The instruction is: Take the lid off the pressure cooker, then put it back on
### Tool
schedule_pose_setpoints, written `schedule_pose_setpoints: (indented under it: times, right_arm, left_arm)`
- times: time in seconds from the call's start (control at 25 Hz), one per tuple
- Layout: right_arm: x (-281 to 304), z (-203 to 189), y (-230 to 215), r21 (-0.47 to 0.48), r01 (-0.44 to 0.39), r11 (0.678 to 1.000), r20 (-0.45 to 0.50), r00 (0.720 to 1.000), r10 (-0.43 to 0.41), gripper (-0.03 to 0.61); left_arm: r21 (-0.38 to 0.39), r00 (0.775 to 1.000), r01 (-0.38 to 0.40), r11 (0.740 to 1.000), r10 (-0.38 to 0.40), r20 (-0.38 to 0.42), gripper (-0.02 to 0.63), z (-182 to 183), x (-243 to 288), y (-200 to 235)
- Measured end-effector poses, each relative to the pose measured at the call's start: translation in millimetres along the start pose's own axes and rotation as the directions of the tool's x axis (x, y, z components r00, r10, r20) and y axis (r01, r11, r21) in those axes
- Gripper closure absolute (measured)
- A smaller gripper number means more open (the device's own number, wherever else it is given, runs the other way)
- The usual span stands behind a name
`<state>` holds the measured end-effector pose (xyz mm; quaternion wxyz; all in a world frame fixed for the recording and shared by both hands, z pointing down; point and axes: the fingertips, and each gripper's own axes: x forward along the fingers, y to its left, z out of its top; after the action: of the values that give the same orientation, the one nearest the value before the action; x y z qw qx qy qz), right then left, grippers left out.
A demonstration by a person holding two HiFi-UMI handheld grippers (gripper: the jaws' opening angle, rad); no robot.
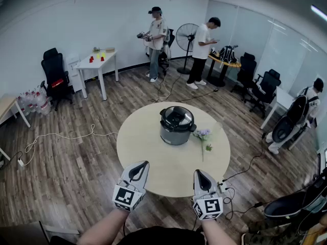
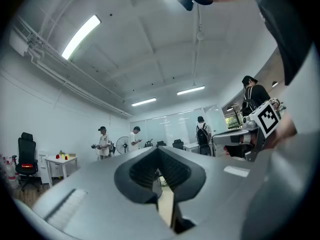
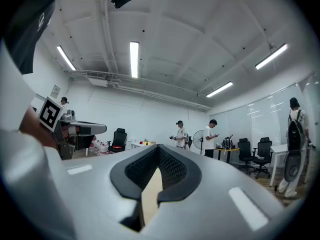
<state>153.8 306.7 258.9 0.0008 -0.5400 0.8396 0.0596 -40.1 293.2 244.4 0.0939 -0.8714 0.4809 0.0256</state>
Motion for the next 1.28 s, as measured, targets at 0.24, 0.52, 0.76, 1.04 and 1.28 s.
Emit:
schedule_pose_setpoints:
  times: [0.24,0.52,0.76,1.04,1.28]
  right_arm:
    - [-3.4,-7.8,1.0,0.010,-0.002,1.000,-0.004,1.000,0.002,0.572]
    - [-7.8,-12.2,4.3,0.022,-0.043,0.999,-0.003,0.999,0.043,0.572]
    - [-11.4,-13.8,11.9,0.002,-0.073,0.997,0.004,0.997,0.073,0.571]
    - [-7.5,-10.9,8.6,-0.001,-0.061,0.998,0.016,0.998,0.061,0.571]
    - [12.9,-14.8,3.8,0.075,-0.075,0.994,-0.014,0.997,0.076,0.041]
  left_arm:
    - [0.003,1.000,0.001,1.000,-0.001,0.000,0.614,-4.0,-1.0,-1.1]
    - [-0.001,1.000,0.004,1.000,-0.004,-0.010,0.614,-10.2,-2.5,-6.3]
    - [-0.014,1.000,0.004,1.000,-0.004,-0.025,0.614,-15.4,-3.2,-7.0]
    - [-0.025,1.000,0.003,1.000,-0.004,-0.023,0.614,-17.0,-0.4,-1.8]
    - [-0.029,1.000,-0.008,1.000,0.007,-0.019,0.614,-19.7,-1.2,10.7]
